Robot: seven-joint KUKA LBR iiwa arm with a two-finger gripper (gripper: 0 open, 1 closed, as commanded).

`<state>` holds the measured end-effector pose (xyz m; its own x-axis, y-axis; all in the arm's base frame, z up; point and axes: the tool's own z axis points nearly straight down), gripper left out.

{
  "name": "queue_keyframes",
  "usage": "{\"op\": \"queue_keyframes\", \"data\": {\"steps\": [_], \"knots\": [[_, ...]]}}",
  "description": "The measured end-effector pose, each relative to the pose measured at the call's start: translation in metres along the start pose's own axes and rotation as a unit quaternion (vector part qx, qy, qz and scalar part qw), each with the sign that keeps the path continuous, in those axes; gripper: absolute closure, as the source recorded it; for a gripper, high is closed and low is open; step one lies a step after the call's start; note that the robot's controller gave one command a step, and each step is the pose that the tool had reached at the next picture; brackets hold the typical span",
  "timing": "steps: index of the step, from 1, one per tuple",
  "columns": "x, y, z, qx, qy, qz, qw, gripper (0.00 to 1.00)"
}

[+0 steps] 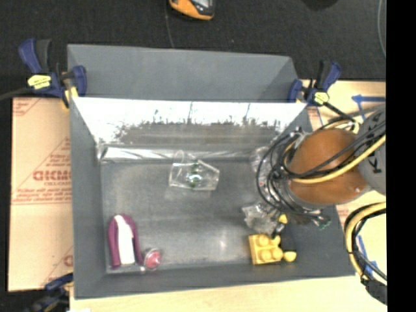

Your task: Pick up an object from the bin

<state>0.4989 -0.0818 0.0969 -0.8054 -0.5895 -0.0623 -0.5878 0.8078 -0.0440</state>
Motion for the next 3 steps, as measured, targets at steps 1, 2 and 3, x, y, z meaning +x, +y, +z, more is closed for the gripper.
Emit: {"op": "queue_keyframes", "data": {"steps": [1, 2, 3], "knots": [[0.0, -0.001, -0.019, -0.001, 0.0009, 0.002, 1.0, 1.0], [-0.002, -0.002, -0.059, -0.003, 0.002, 0.003, 1.0, 1.0], [-0.004, -0.004, -0.094, -0.002, 0.0009, 0.002, 1.0, 1.0]]}}
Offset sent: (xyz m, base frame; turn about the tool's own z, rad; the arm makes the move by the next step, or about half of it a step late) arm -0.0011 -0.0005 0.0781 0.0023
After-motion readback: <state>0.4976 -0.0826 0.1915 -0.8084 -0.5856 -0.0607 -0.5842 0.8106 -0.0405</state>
